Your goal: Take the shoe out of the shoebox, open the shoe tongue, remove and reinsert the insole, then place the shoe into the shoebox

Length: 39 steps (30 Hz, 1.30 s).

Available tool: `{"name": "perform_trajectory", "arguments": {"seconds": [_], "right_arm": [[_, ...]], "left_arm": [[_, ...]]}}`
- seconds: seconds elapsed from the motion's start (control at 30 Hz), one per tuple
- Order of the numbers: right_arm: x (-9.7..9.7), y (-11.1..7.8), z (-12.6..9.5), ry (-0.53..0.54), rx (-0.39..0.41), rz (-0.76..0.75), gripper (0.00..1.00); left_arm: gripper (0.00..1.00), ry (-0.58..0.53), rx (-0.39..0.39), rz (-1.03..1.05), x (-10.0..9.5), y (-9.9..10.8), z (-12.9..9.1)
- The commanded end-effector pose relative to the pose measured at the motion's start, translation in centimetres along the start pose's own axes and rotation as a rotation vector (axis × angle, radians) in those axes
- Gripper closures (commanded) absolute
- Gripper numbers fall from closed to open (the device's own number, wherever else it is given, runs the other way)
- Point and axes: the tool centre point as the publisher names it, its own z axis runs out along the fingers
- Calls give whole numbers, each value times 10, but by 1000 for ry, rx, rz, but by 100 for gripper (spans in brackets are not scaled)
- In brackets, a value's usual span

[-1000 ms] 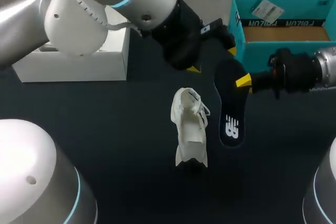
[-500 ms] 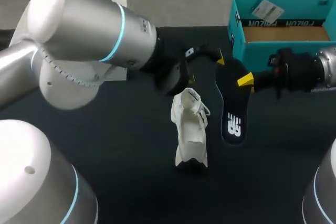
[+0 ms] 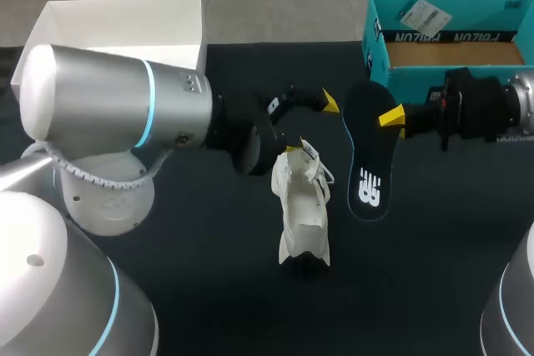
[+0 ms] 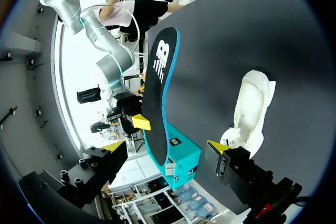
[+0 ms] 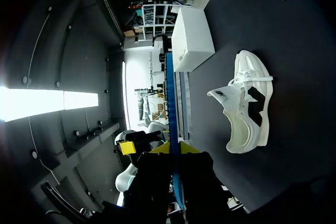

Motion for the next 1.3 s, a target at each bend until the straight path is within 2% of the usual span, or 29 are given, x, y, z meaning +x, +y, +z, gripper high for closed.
{"name": "perform_trajectory", "arguments": {"seconds": [0.03,0.17,0.53,0.6,0.67,0.73,0.87,0.93,1.1,1.3], "right_arm": [[4,-1,0,0,-8,4,100],[7,-4,0,6,-6,1,100],[6,-13,1,11,6,9,100],[5,-15,3,11,10,13,100],[5,-16,4,11,11,15,100],[5,-17,5,8,11,15,100],[4,-18,5,10,7,19,100],[3,-18,6,12,8,21,100],[3,-18,10,13,14,19,100],[1,-17,11,11,9,21,100]], "left_arm": [[0,-392,-14,-92,1,-3,24],[0,-464,-2,-143,-4,-1,33],[0,-540,-11,-101,-9,4,55],[11,-559,-10,-105,-12,5,61],[17,-579,-14,-120,-15,7,65],[32,-594,-13,-129,-17,7,67],[45,-594,-7,-130,-18,3,68],[42,-593,-5,-130,-17,1,69],[42,-596,-1,-133,-17,-5,74],[58,-609,-6,-114,-20,-9,76]]}}
